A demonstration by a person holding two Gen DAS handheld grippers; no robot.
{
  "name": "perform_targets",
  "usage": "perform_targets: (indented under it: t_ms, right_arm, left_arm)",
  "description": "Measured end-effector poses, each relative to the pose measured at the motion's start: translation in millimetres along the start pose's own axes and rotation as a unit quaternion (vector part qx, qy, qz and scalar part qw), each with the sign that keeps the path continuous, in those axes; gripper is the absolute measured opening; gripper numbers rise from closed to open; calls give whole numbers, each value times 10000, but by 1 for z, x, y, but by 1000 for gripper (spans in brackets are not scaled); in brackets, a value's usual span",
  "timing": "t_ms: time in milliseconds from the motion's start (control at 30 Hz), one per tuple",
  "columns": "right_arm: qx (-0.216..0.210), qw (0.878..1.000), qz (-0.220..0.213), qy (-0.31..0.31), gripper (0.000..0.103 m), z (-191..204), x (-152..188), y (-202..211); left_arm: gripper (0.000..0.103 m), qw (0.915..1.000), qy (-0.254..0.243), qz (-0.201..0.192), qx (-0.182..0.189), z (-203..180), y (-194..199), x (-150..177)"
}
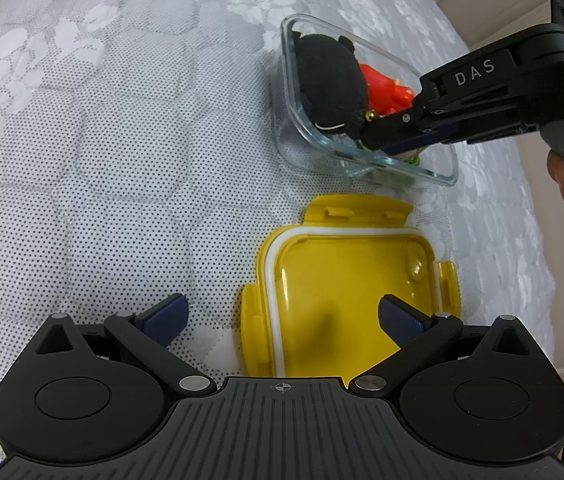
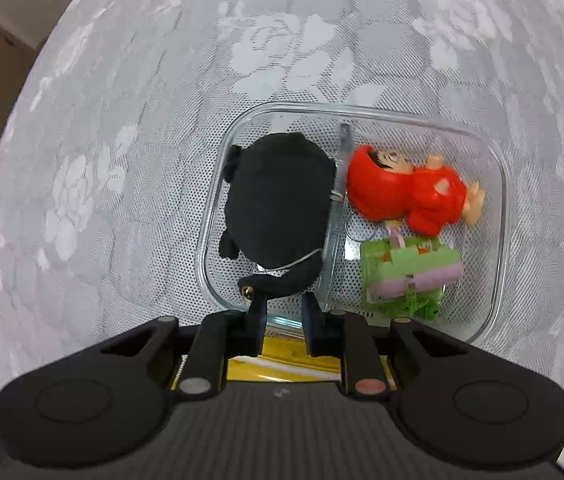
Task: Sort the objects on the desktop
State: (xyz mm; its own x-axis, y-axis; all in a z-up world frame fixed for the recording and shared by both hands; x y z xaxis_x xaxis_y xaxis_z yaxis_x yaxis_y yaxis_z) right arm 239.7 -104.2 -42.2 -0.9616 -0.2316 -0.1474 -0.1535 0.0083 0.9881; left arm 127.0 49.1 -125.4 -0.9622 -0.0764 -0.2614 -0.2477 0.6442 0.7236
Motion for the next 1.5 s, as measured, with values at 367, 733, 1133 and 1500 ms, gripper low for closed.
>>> perform_targets:
  t_ms: [367, 733, 1133, 1500]
  right_arm:
    - [154, 9993, -337, -100, 30, 0, 1, 17]
    - [-252, 9987, 48, -447, 26, 16, -4, -13]
    - [-612, 9915, 287, -1110, 30, -1, -4, -22]
    - [115, 9882, -1507, -235, 34, 21, -13, 21]
  left_arm:
    - [103, 10000, -27, 1, 27, 0, -3, -3]
    - [103, 10000, -27, -1, 27, -2, -1, -2]
    - [103, 10000, -24, -7, 18, -3, 2, -1]
    - [103, 10000, 18, -12, -38, 0, 3, 0]
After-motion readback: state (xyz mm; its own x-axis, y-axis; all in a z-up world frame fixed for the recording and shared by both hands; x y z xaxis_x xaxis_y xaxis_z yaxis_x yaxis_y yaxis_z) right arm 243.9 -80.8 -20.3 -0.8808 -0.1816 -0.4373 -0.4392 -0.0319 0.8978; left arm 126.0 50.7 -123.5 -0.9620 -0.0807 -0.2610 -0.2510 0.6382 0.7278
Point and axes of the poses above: each gripper's, at about its wrist camera, not at the fingertips, and y roughly against the way its jaws point, z to its left, x to its underside, the point moved 2 cm from there along -y, roughly the way its jaws point, and after that the axes turned 12 degrees about x, right-handed, at the moved point
